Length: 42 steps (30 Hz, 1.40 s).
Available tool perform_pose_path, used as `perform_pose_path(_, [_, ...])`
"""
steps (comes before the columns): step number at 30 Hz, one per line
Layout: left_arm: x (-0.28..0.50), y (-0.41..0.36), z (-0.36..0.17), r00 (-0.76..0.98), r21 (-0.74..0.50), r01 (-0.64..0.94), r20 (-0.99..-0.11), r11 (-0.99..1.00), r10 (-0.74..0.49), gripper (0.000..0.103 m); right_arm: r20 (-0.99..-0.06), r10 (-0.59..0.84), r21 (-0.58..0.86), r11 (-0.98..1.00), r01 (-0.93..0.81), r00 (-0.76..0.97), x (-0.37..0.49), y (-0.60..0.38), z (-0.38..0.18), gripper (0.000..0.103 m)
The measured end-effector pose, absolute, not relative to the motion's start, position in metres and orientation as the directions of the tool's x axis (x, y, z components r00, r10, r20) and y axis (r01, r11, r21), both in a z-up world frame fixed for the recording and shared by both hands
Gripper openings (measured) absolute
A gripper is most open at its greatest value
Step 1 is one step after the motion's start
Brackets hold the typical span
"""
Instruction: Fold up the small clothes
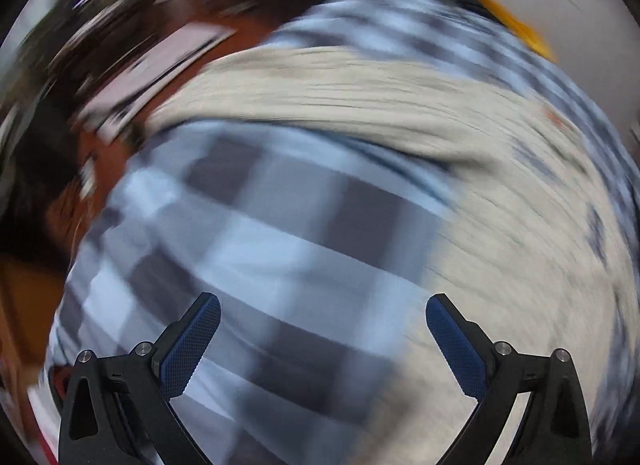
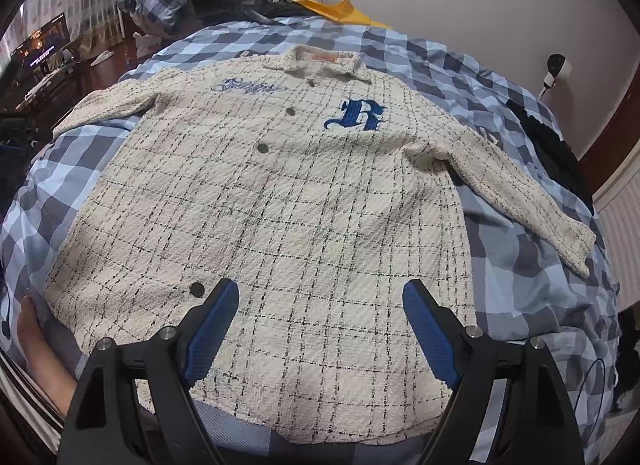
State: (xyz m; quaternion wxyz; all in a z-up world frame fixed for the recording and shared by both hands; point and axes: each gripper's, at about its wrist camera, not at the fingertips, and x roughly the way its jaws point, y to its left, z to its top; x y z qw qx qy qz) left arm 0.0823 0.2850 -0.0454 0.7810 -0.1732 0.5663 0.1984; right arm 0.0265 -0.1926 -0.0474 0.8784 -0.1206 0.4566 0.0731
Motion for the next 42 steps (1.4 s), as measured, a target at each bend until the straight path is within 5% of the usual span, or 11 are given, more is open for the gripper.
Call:
perform_pose_path(7, [0.085, 0.457, -0.111, 0.32, -0.294, -0.792, -0.946, 0.535, -0.046, 0.103, -0.803, -0.01, -0.201, 0.946, -0.255, 0.596, 0.026, -0.183, -0.048, 0.082])
perform_pose_path(21, [0.142, 0.548, -0.172, 0.36, -0.312, -0.862, -0.931, 0.399, 0.05, 0.1, -0.846, -0.093, -0.26, 0.931, -0.255, 0.525, 0.039, -0.175, -0.065, 0.082])
perform_pose_path(22, [0.147, 0.549, -0.173, 0.361, -0.312, -0.863, -0.931, 0.396, 0.053, 0.091, -0.847, -0.096, -0.263, 0.93, -0.256, 0.522, 0.039, -0.174, -0.066, 0.082])
perform_pose_path(25, [0.161, 0.539, -0.166, 0.354, -0.263, -0.846, -0.928, 0.465, 0.119, 0.044, -0.848, -0.101, -0.269, 0.928, -0.258, 0.52, 0.039, -0.174, -0.066, 0.082])
perform_pose_path(28, [0.182, 0.513, -0.146, 0.319, -0.112, -0.792, -0.914, 0.601, 0.25, 0.025, -0.848, -0.098, -0.266, 0.929, -0.257, 0.52, 0.04, -0.174, -0.066, 0.082])
perform_pose_path(32, [0.186, 0.485, -0.099, 0.426, -0.085, -0.733, -0.831, 0.675, 0.357, 0.019, -0.841, -0.086, -0.257, 0.933, -0.254, 0.534, 0.038, -0.174, -0.062, 0.082])
perform_pose_path(42, [0.188, 0.397, 0.027, 0.577, -0.05, -0.592, -0.723, 0.804, 0.38, 0.016, -0.798, -0.025, -0.212, 0.947, -0.243, 0.602, 0.028, -0.179, -0.045, 0.082])
